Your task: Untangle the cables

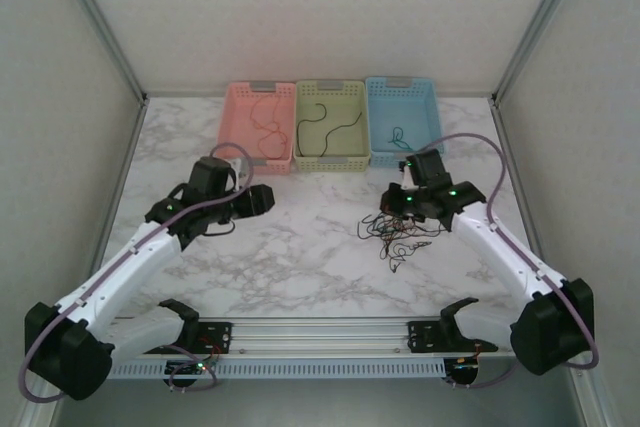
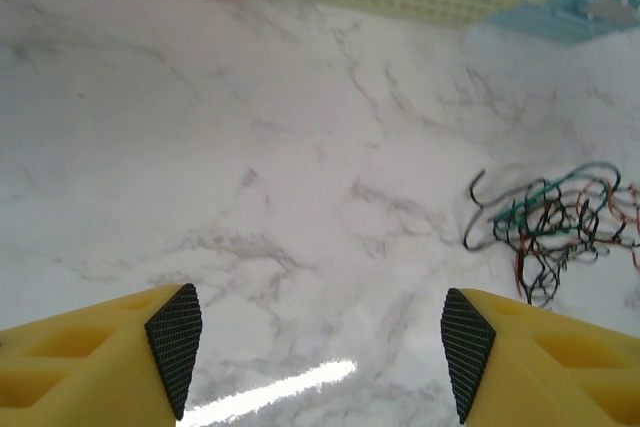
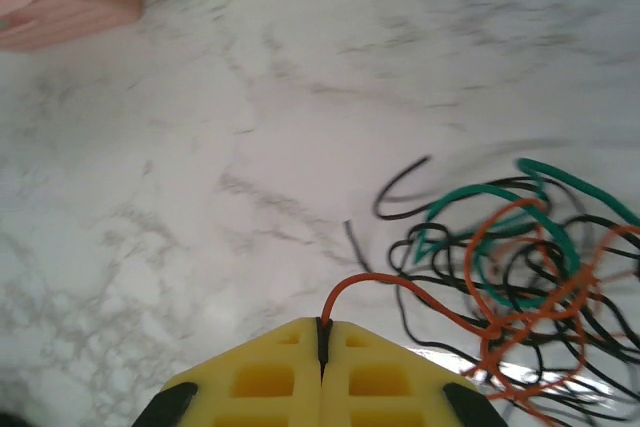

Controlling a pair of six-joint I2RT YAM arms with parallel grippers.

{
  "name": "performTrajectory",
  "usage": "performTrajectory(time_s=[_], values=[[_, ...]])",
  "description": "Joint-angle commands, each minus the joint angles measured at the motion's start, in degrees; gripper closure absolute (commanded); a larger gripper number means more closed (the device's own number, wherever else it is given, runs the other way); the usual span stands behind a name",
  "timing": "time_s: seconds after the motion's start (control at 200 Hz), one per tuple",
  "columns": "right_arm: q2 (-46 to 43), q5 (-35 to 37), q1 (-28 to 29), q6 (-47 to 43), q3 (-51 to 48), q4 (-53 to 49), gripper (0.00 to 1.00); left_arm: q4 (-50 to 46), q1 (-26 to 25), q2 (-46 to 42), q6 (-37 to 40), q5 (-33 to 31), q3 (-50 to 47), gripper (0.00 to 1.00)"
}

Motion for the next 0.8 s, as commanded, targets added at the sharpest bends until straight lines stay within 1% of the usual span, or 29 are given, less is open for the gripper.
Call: performTrajectory(time_s=[0.0,0.11,0.145,0.185,0.195,0.22,0.355,0.4,0.48,0.541,0.796], values=[[3.69,0.91,6.52,3.43,5.91,2.18,1.00,2.87,-0.69,-3.56,-2.53,-0.05,-2.63,0.34],[7.07,2.82,13.69,3.80,12.93,1.32,1.00,0.40,-0.69,-5.88,-1.69,-1.65,-3.27,0.34],[7.47,3.00,15.06,3.77,14.99,1.23,1.00,-0.10,-0.69,-6.68,-1.50,-1.91,-3.48,0.34],[7.81,3.16,15.26,3.89,17.12,1.12,1.00,-0.64,-0.69,-7.24,-1.58,-1.90,-3.63,0.35],[7.80,3.16,16.37,3.97,17.61,1.08,1.00,-0.62,-0.69,-7.41,-1.63,-1.81,-3.70,0.35],[7.64,3.00,16.94,4.02,18.64,1.03,1.00,-0.64,-0.69,-7.77,-1.88,-1.43,-3.97,0.36],[6.34,1.84,17.01,3.35,21.34,1.65,1.00,-1.26,-0.69,-10.52,-2.79,-0.81,-4.89,0.37],[6.09,3.07,16.96,2.37,21.01,1.65,1.00,-1.52,-0.69,-11.25,-2.88,-0.70,-5.14,0.37],[6.70,8.40,16.92,1.13,19.56,-0.81,1.00,-1.32,-0.69,-11.53,-3.04,-0.30,-5.66,0.38],[7.54,10.70,16.92,0.71,17.42,-1.08,1.00,-0.58,-0.69,-10.97,-3.23,0.45,-6.30,0.39],[10.52,14.95,16.92,1.64,6.98,1.79,1.00,1.04,-0.85,-8.11,-3.67,0.85,-8.41,0.42]])
